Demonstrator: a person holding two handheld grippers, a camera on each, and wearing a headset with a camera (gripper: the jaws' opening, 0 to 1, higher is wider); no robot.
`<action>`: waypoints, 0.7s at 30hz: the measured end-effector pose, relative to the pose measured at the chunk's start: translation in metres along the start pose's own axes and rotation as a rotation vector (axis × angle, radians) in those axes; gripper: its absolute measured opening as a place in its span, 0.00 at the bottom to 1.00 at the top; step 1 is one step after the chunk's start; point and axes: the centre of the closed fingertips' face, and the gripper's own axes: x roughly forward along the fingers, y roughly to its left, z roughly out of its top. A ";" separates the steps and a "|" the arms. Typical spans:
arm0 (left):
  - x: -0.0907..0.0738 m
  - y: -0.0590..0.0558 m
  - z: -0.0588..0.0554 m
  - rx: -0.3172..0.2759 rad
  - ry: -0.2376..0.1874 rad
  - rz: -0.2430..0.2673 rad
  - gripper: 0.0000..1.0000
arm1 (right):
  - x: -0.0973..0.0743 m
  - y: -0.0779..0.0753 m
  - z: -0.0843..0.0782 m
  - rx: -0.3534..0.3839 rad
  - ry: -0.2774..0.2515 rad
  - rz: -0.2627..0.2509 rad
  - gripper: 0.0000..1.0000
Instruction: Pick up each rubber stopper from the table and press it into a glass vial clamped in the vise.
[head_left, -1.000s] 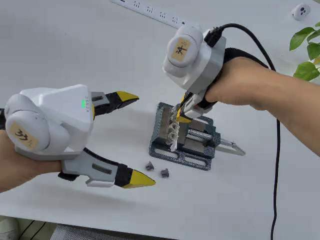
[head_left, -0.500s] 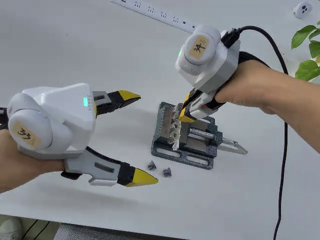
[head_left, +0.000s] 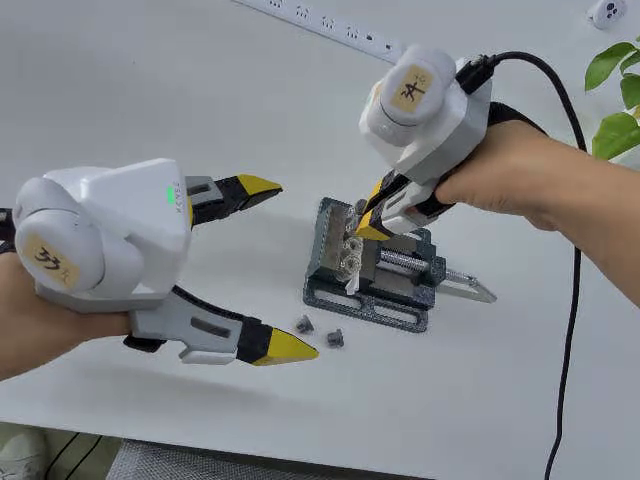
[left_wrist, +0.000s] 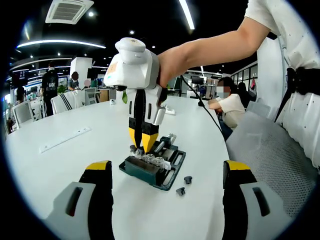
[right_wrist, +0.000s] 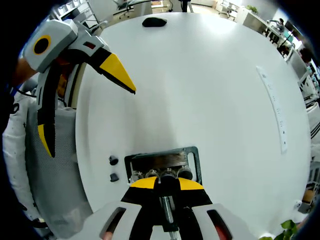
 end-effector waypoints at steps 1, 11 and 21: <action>0.000 0.000 0.000 0.000 0.000 0.000 0.91 | 0.000 0.000 0.000 0.003 -0.002 0.000 0.10; -0.002 -0.001 0.000 -0.001 0.004 0.003 0.91 | -0.014 -0.004 0.000 0.033 -0.064 -0.025 0.10; -0.003 -0.003 -0.002 -0.004 0.012 0.001 0.90 | -0.017 -0.002 -0.001 0.040 -0.106 -0.016 0.03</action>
